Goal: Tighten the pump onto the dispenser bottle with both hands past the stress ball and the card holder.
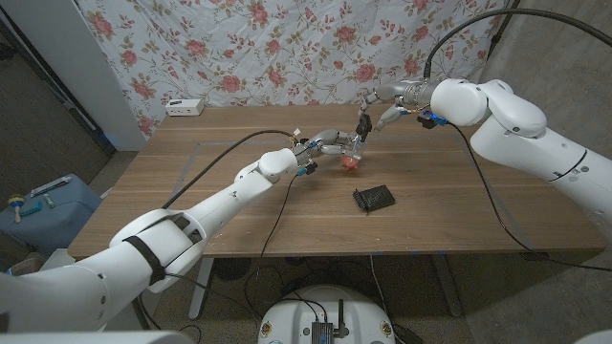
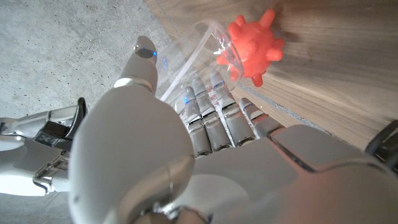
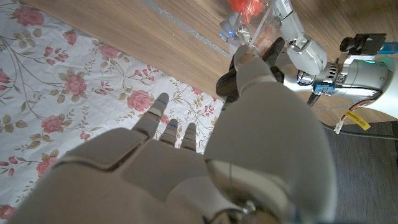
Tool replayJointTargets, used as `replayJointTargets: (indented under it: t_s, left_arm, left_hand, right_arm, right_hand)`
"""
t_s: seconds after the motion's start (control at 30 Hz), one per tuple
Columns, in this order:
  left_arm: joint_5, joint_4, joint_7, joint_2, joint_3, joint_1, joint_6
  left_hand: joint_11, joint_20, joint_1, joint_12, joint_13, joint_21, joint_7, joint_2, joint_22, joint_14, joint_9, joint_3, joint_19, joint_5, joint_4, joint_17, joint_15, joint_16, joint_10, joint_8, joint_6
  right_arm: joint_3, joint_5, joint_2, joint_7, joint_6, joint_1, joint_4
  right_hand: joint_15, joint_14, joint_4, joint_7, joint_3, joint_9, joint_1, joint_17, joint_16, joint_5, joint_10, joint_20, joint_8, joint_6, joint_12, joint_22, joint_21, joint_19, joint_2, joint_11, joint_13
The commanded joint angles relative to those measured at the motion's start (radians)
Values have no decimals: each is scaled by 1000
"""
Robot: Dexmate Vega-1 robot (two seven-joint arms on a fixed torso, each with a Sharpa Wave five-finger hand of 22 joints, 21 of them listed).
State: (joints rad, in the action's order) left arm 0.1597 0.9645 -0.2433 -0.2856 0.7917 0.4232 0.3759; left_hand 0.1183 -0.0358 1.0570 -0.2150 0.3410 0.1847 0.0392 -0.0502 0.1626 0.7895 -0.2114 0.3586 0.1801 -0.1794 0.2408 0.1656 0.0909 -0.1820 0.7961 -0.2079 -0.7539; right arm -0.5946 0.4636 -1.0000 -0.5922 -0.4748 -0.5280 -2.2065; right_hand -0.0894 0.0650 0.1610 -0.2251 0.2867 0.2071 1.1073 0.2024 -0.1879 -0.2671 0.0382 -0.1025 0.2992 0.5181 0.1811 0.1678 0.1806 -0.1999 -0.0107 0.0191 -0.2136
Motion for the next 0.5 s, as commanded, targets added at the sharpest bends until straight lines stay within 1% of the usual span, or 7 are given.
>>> replayJointTargets:
  t_s: [0.03, 0.17, 0.37, 0.5]
  left_arm:
    - [-9, 47, 10, -17, 1, 19, -16]
    - [-12, 59, 11, -23, 1, 22, -20]
    - [-15, 71, 13, -28, 0, 26, -24]
    - [-16, 73, 15, -29, -1, 28, -22]
  left_hand:
    - [14, -86, -62, -5, 5, -1, 7, 78, 4, 1, -3, 91, 9, -6, -85, 1, 51, -1, 21, -3, -83]
    - [10, -85, -62, -5, 5, -1, 6, 78, 4, 0, -3, 91, 9, -6, -85, 1, 52, -1, 21, -3, -83]
    - [10, -86, -62, -5, 6, -1, 6, 79, 4, 0, -3, 91, 9, -6, -85, 1, 51, -1, 22, -3, -83]
    - [12, -86, -62, -5, 6, -1, 7, 78, 4, -1, -3, 91, 9, -6, -85, 1, 51, -1, 21, -3, -82]
  right_arm:
    - [-27, 23, -5, -71, -58, 29, -31]
    - [-35, 28, -5, -95, -78, 39, -40]
    - [-46, 37, -4, -126, -108, 52, -52]
    - [-51, 37, -2, -143, -126, 61, -56]
  right_hand:
    - [-6, 10, -12, 3, 1, 1, -13, 6, -3, -5, 9, -4, -5, 7, 6, 0, 2, 4, 3, -4, -3]
    - [-9, 13, -17, 3, -2, 1, -21, 6, -3, -3, 13, -6, -7, 8, 6, 0, 3, 5, 3, -7, -2]
    - [-12, 17, -28, 4, -10, 0, -42, 7, -5, 0, 17, -8, -8, 13, 8, 1, 4, 5, 3, -14, -2]
    - [-17, 20, -40, 5, -22, -1, -72, 7, -8, 5, 21, -11, -13, 13, 10, 1, 5, 4, 7, -24, -1]
